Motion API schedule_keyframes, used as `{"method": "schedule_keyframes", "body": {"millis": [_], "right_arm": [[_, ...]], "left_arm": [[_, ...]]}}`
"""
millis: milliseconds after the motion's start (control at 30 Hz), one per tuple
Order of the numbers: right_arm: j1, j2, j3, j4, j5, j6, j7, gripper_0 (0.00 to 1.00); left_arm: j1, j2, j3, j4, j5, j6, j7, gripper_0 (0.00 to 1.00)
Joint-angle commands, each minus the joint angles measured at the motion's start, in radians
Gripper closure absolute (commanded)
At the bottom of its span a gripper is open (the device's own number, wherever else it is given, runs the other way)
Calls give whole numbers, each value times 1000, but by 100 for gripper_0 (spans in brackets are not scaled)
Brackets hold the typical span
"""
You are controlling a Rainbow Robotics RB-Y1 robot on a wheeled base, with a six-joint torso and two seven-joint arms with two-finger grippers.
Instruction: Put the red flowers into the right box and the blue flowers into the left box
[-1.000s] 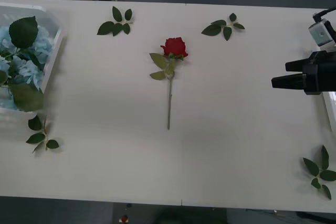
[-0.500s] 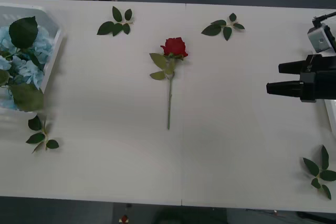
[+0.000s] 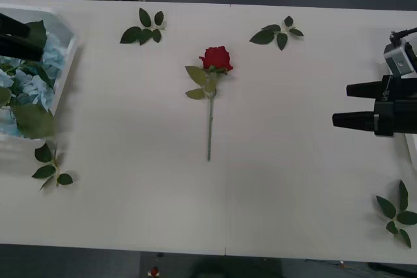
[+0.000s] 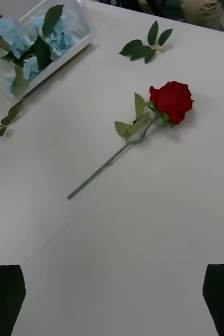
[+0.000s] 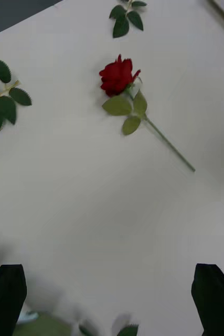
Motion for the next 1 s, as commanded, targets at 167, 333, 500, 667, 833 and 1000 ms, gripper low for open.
{"method": "schedule_keyframes", "body": {"millis": [167,333,500,667,833,1000], "right_arm": [[-7,-14,-18,-30,-14,-3,33,0],[-7,-14,-18,-28,-13,-5,33,0],[-7,-14,-18,-30,-11,-12,33,0],[-7,-16,-18,-30,-8,-14,34,0],[-7,-16,-18,-30,-8,-17,36,0],[-7,-14,-18,-28,-8,-20,36,0]], "left_arm": [[-3,-161,-114,-53,-65,-192,117,8],[-9,-284,-208,-61,-206,-313,232,8],[-25,-402,-232,-60,-354,-347,342,8],[-81,-465,-291,-60,-484,-345,445,8],[-143,-497,-383,-60,-608,-345,560,8],[-160,-557,-424,-60,-742,-345,585,8]]}}
